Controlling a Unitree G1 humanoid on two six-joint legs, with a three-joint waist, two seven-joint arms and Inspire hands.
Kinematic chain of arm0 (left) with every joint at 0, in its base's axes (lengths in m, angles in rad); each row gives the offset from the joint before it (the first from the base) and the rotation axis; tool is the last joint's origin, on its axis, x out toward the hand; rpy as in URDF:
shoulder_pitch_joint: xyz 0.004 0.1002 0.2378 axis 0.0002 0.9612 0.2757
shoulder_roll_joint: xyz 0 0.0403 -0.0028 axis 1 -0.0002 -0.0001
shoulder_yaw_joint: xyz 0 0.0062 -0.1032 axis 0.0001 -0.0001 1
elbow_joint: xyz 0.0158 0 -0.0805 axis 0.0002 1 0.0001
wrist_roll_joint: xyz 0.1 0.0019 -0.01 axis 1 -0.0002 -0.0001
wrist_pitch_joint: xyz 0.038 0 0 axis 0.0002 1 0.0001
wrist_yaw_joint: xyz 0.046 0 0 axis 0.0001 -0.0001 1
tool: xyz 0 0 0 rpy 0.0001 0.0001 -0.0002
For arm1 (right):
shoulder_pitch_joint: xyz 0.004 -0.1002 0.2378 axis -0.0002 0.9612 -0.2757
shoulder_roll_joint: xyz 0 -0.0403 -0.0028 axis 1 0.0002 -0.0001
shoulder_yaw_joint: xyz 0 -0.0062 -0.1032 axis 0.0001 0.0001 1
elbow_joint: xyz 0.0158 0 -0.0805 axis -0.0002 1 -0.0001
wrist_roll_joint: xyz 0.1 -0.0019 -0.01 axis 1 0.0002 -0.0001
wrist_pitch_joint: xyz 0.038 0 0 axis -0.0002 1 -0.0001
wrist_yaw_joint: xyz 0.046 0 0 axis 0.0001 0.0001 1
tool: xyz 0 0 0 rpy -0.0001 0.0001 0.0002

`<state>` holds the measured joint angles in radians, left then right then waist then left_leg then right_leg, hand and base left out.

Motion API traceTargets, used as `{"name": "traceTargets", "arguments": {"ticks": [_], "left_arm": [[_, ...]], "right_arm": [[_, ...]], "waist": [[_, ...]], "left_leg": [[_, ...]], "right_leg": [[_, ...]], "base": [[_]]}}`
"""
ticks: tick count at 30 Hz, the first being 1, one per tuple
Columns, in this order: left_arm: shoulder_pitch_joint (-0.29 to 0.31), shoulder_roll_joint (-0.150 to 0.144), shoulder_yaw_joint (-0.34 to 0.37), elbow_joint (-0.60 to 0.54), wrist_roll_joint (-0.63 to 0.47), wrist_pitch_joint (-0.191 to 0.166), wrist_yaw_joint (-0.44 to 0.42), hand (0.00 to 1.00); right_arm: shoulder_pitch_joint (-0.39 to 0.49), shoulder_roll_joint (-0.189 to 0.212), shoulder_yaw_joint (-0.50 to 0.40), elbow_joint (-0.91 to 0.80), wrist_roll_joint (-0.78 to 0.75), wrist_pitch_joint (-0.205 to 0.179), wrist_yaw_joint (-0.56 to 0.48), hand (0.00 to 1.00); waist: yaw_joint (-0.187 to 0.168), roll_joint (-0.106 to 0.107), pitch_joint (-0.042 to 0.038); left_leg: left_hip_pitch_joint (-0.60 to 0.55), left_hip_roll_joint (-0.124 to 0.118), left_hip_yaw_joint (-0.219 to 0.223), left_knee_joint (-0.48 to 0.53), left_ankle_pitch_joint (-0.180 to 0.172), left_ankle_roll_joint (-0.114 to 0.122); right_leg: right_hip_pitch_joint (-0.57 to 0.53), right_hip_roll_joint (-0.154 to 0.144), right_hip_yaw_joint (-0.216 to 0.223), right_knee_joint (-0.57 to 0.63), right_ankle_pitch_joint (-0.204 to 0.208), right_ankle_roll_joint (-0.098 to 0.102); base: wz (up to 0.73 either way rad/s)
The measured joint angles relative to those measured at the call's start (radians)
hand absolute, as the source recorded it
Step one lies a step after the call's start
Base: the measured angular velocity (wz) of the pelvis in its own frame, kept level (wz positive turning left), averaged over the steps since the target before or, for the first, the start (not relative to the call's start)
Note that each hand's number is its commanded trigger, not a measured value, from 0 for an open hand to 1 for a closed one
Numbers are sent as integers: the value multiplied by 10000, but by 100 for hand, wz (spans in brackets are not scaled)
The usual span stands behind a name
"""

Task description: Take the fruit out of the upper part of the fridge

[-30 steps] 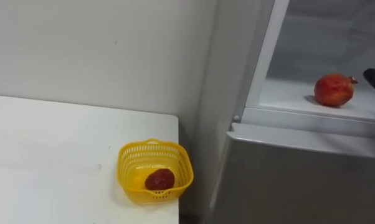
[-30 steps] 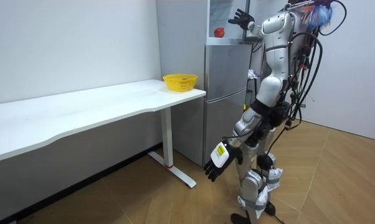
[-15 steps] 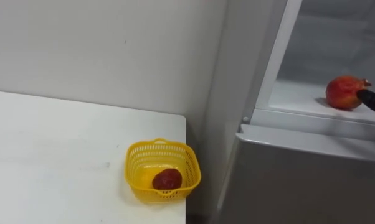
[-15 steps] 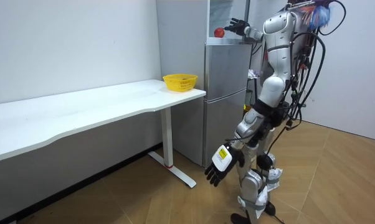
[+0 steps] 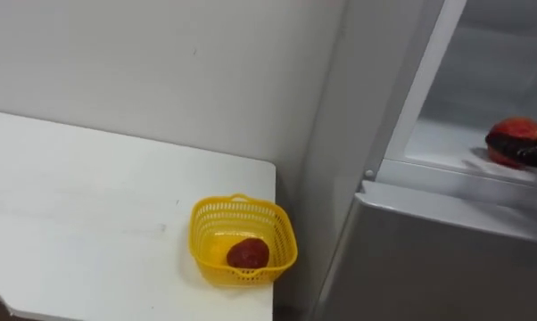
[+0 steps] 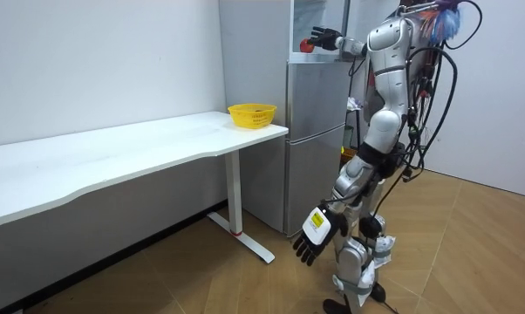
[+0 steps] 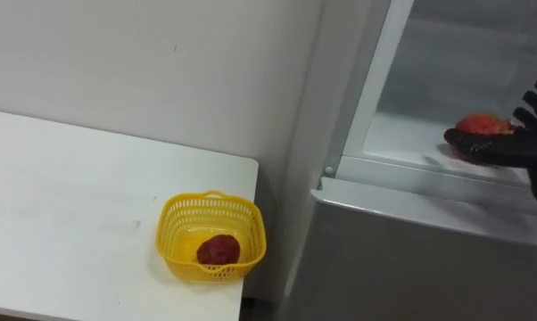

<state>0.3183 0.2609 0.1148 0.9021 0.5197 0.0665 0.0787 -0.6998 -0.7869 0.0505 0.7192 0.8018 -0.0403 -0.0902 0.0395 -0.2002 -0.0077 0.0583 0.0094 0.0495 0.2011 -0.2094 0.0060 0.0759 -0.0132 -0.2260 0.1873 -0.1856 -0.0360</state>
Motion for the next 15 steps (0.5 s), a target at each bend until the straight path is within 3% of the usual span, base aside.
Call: {"name": "traceTargets", "arguments": {"ticks": [4, 7, 12, 15], "left_arm": [[-1, 12, 2, 35, 6, 33, 0, 0], [-42, 13, 3, 32, 29, 205, -4, 0], [-62, 12, 6, -16, 32, 401, -17, 0], [-66, 12, 3, -16, 29, 436, -14, 0]], "right_arm": [[-67, -12, 53, 232, -129, 1, 88, 0], [-96, -15, 53, 563, -185, 19, 230, 0], [-114, -17, 52, 985, -189, 449, 497, 0], [-149, -17, 51, 1019, -187, 454, 502, 0]], "waist": [[150, 8, 10], [192, 84, 67], [202, 144, 50], [201, 165, 42]], "left_leg": [[32, 2, -37, 16, -2, 1], [-45, 4, -161, 40, -7, 0], [-290, -11, -279, 193, -9, -4], [-294, -11, -288, 285, -3, -5]], "right_leg": [[66, -9, -58, -13, 1, 0], [85, -36, -258, 10, 1, 0], [-56, -37, -285, 61, 3, -7], [-121, -38, -270, 146, 3, -13]], "base": [[3], [12], [5], [0]]}}
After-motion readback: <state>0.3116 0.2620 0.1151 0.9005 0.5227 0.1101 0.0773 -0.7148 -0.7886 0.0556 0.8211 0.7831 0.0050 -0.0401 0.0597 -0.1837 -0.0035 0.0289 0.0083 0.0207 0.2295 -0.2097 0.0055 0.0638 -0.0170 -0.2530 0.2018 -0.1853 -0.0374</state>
